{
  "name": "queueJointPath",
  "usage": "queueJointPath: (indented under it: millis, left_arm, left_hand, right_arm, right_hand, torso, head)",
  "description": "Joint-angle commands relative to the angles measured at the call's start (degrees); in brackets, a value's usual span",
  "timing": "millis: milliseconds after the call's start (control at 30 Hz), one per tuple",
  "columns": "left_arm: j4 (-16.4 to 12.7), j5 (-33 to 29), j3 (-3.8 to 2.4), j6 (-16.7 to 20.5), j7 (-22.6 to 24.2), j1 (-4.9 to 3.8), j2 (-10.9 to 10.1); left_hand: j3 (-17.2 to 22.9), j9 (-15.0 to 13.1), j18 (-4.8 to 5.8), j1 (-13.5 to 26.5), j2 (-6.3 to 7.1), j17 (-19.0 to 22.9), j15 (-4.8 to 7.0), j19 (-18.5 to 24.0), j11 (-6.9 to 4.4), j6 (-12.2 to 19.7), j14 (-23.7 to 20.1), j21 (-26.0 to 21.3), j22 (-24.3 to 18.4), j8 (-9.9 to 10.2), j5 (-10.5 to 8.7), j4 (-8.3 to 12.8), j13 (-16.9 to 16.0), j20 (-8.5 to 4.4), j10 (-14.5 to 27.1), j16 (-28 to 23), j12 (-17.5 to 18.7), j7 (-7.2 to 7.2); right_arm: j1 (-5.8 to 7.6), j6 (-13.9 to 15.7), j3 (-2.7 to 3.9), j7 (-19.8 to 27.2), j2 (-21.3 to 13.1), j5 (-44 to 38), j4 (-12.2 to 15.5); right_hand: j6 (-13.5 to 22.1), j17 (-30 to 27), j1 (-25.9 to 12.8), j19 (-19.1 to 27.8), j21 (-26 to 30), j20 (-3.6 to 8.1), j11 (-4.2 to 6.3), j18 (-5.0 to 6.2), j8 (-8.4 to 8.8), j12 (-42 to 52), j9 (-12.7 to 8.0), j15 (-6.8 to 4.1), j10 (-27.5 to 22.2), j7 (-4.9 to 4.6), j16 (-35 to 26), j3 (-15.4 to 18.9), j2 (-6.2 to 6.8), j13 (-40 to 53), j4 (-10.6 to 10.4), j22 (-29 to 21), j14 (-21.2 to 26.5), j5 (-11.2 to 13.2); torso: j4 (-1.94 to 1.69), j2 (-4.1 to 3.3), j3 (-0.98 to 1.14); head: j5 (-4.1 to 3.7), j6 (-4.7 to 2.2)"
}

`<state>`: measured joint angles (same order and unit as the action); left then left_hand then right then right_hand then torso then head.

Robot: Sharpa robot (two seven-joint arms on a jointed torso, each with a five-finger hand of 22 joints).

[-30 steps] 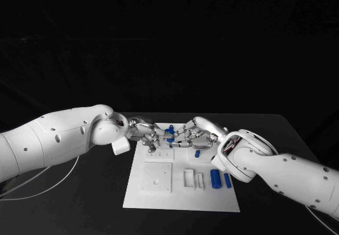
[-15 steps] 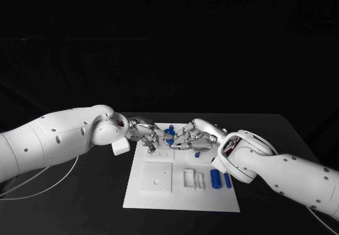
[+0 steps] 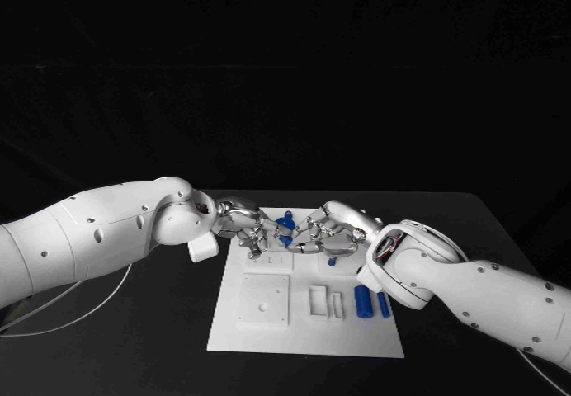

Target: Assemble the parts on the task board

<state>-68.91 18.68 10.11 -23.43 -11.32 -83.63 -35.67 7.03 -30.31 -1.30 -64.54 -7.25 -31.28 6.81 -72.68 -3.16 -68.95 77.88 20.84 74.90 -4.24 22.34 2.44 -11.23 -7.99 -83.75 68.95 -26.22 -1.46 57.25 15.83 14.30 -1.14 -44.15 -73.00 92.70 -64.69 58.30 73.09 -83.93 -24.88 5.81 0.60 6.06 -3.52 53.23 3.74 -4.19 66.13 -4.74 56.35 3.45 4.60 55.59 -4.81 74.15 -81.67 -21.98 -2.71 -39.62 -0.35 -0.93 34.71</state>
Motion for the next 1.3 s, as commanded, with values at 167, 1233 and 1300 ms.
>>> queueJointPath:
  millis: [167,1233,1300]
  left_arm:
    - [-0.4,4.8,-0.05,3.0,-1.4,-0.07,0.1]
    - [-1.5,32.8,2.66,23.4,-19.3,-0.03,4.5]
    - [-1.8,33.1,3.05,24.7,-19.4,0.13,4.7]
  left_hand:
    - [7.9,-0.5,0.71,-0.9,-0.41,0.1,0.43,-0.1,-0.49,-1.3,0.3,0.3,1.1,-0.3,1.39,8.3,-0.1,-0.28,-3.0,-0.2,-0.1,0.80]
    - [9.8,-0.9,0.41,1.4,1.37,-1.1,0.85,-1.3,-1.16,-3.5,2.6,1.6,1.1,-0.2,7.95,10.3,0.0,-0.65,-3.1,-0.1,-3.5,1.44]
    - [9.8,-0.9,0.40,1.4,1.38,-1.1,0.86,-1.3,-1.17,-3.5,2.6,1.6,1.1,-0.1,8.00,10.3,0.0,-0.67,-3.1,-0.1,-3.5,1.44]
  right_arm:
    - [-0.07,3.4,-0.01,0.3,-0.2,-0.1,-1.2]
    - [0.00,12.8,6.59,2.9,-1.3,7.4,-13.7]
    - [0.01,12.8,6.71,2.9,-1.2,7.4,-13.8]
  right_hand:
    - [0.2,-0.2,0.0,-2.5,0.4,-0.42,-0.01,0.42,-0.05,-0.1,-0.1,-0.14,0.0,0.05,-0.1,-0.7,-0.20,-0.4,0.2,-0.2,0.3,0.5]
    - [0.2,-0.8,-0.1,-2.6,0.7,-0.39,0.08,0.47,-0.04,-0.4,-0.1,-0.20,0.0,0.08,-0.6,-2.0,0.37,-1.1,-0.4,-0.8,0.1,-1.8]
    - [0.2,-0.8,-0.1,-2.6,0.7,-0.39,0.08,0.47,-0.04,-0.4,-0.1,-0.20,0.0,0.08,-0.6,-2.0,0.37,-1.1,-0.4,-0.8,0.1,-1.8]
  torso:
    - [0.01,0.03,-0.06]
    - [-0.06,-0.10,0.02]
    - [0.01,-0.15,0.00]
  head:
    - [0.05,0.08]
    - [0.65,0.89]
    - [0.71,0.97]
